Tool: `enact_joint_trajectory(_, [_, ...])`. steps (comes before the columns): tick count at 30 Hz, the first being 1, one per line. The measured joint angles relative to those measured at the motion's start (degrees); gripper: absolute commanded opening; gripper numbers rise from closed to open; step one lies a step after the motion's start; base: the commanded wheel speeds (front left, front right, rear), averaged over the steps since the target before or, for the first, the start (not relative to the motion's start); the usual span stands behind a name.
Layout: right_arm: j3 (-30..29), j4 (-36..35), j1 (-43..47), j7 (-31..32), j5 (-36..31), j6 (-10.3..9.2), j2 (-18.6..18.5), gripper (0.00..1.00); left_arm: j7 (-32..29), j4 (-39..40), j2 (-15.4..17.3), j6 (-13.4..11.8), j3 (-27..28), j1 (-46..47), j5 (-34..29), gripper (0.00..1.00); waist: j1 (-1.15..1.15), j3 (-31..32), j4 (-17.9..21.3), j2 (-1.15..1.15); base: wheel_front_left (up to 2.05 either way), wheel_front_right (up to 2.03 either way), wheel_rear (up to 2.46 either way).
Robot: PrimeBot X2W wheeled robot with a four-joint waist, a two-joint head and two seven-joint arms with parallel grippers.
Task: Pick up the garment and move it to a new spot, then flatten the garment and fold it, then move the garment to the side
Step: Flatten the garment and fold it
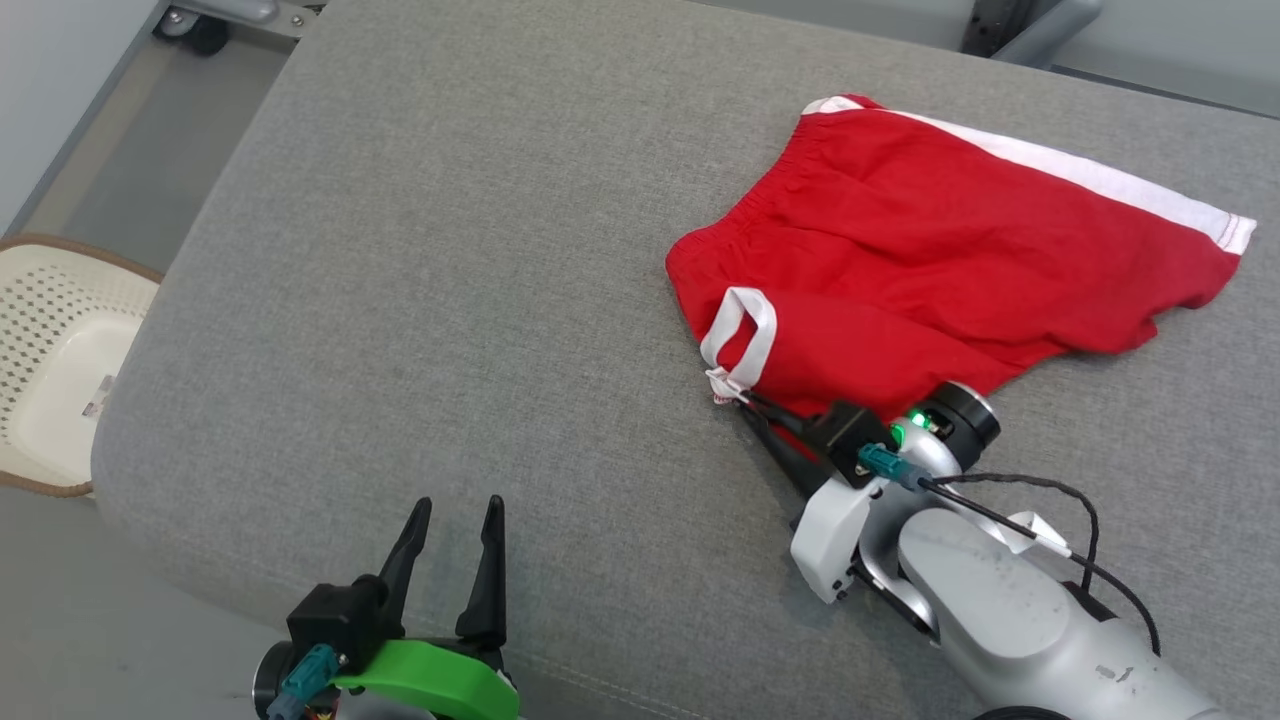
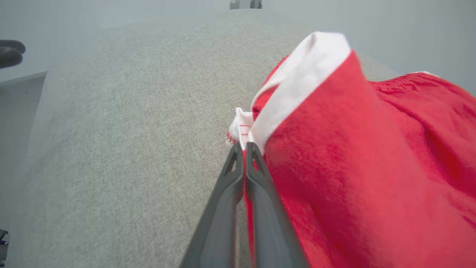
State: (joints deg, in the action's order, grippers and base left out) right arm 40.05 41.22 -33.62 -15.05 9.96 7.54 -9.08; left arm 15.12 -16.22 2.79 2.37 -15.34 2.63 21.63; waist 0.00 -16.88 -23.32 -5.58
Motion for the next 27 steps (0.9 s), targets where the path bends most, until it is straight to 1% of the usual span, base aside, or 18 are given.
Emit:
enact_joint_trajectory(4, [-2.3, -7.1, 0.1, 0.0, -0.5, 0.00, -3.3, 0.00, 0.0, -0.1, 0.0, 0.5, 1.3, -0.2, -1.1, 1.00, 0.00, 1.0, 2.3, 0.00, 0.00, 0.00, 0.00])
enact_joint_trajectory(10, [-6.3, -16.7, 0.2, 0.0, -2.5, 0.00, -10.0, 0.00, 0.0, 0.0, 0.0, 1.3, 2.9, -0.5, -3.1, 1.00, 0.00, 2.9, 6.7, 0.00, 0.00, 0.00, 0.00])
enact_joint_trajectory(12, [-8.3, -18.5, 0.4, 0.0, -2.9, 0.00, -11.7, 0.00, 0.0, 0.0, 0.0, 1.6, 3.3, -0.8, -3.3, 1.00, 0.00, 3.6, 8.4, -0.01, 0.00, 0.00, 0.00])
enact_joint_trajectory(15, [-11.3, -20.4, 1.3, 0.0, -3.3, 0.00, -13.3, 0.00, 0.0, -0.1, 0.0, 1.9, 3.6, -0.9, -3.5, 1.00, 0.00, 4.6, 10.9, 0.00, 0.00, 0.00, 0.00])
enact_joint_trajectory(20, [-16.3, -21.2, 5.1, 0.0, -4.9, 0.00, -15.3, 0.00, 0.0, -0.2, 0.0, 2.1, 3.0, -0.9, -3.5, 1.00, 0.00, 6.0, 14.7, -0.01, 0.00, 0.00, 0.00])
enact_joint_trajectory(22, [-18.1, -20.1, 7.5, 0.0, -5.8, 0.00, -15.4, 0.47, 0.0, -0.2, 0.0, 2.1, 2.8, -0.9, -3.5, 1.00, 0.00, 6.4, 15.9, -0.01, 0.00, 0.00, 0.00])
enact_joint_trajectory(23, [-18.1, -20.1, 7.5, 0.0, -5.8, 0.00, -15.4, 1.00, 0.0, -0.2, 0.0, 2.1, 2.8, -0.9, -3.5, 1.00, 0.00, 6.4, 15.9, -0.01, 0.00, 0.00, 0.00])
enact_joint_trajectory(25, [-20.4, -19.2, 10.1, 0.0, -6.6, 0.00, -15.0, 1.00, 0.0, -0.3, 0.0, 2.1, 2.7, -0.9, -3.5, 1.00, 0.00, 6.8, 16.9, 0.00, 0.00, 0.00, 0.00])
enact_joint_trajectory(27, [-25.2, -19.5, 11.9, 0.0, -7.4, 0.00, -14.0, 1.00, 0.0, -0.5, 0.0, 2.1, 2.9, -0.9, -3.6, 1.00, 0.00, 7.1, 17.6, -0.01, 0.00, 0.00, 0.00])
